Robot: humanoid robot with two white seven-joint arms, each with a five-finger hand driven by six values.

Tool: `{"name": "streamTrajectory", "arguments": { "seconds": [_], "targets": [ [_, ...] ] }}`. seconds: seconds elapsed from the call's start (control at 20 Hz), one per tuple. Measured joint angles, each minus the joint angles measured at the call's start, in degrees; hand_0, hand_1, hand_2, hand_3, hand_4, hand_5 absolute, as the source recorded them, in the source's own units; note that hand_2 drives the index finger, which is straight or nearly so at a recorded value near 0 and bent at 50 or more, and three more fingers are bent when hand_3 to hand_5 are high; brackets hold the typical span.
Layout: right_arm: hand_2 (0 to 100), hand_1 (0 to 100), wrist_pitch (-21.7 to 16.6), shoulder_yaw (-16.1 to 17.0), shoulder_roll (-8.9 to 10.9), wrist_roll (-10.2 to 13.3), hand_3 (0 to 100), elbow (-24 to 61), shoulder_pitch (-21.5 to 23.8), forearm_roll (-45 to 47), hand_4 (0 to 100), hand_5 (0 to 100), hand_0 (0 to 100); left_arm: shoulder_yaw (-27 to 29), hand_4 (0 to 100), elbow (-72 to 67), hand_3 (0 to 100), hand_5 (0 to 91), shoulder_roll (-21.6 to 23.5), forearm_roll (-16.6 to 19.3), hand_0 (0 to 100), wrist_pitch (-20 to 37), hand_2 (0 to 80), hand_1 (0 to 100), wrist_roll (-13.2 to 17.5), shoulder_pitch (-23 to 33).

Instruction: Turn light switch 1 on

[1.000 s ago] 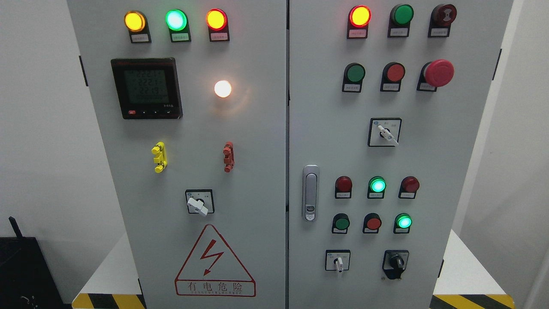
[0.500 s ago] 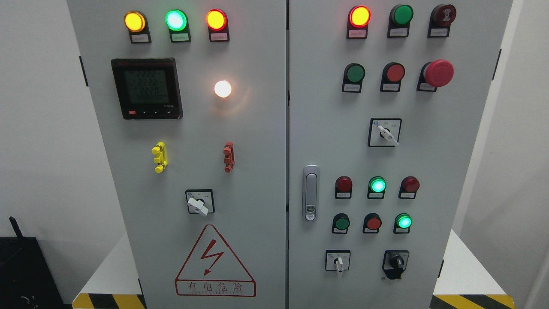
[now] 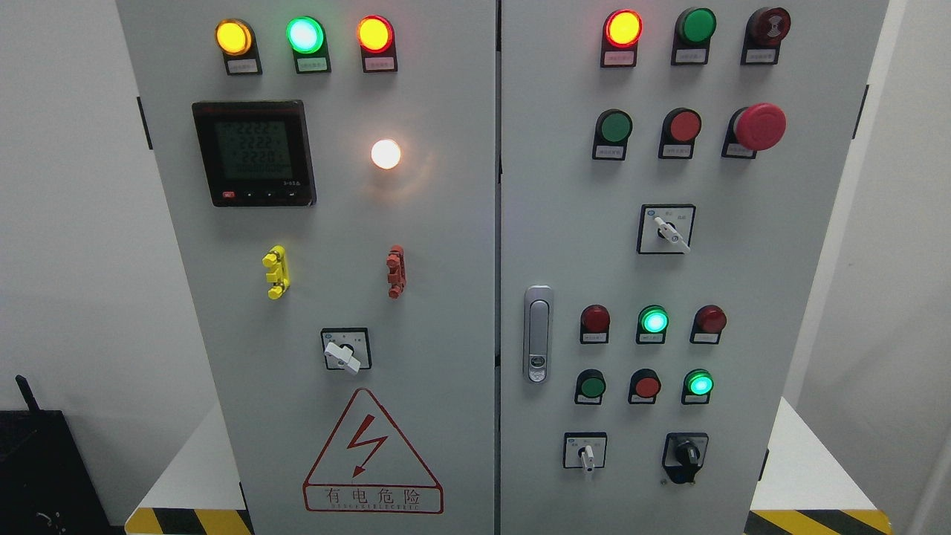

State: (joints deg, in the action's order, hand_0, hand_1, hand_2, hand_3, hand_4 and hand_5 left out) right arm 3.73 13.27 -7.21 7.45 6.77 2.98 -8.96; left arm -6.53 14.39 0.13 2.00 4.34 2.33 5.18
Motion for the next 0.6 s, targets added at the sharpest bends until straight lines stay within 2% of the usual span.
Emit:
{"name": "streamTrajectory", "arguments": {
  "seconds": [0.6],
  "targets": [
    [0,0,0.03,0.00,0.00,0.00,0,0.00,0.00,0.00,0,0,31,-1.06,0,-9.86,0,0.0,-1.82,-1.76,13,-0.72,0.0,0,0.14,-1.57]
  ]
}}
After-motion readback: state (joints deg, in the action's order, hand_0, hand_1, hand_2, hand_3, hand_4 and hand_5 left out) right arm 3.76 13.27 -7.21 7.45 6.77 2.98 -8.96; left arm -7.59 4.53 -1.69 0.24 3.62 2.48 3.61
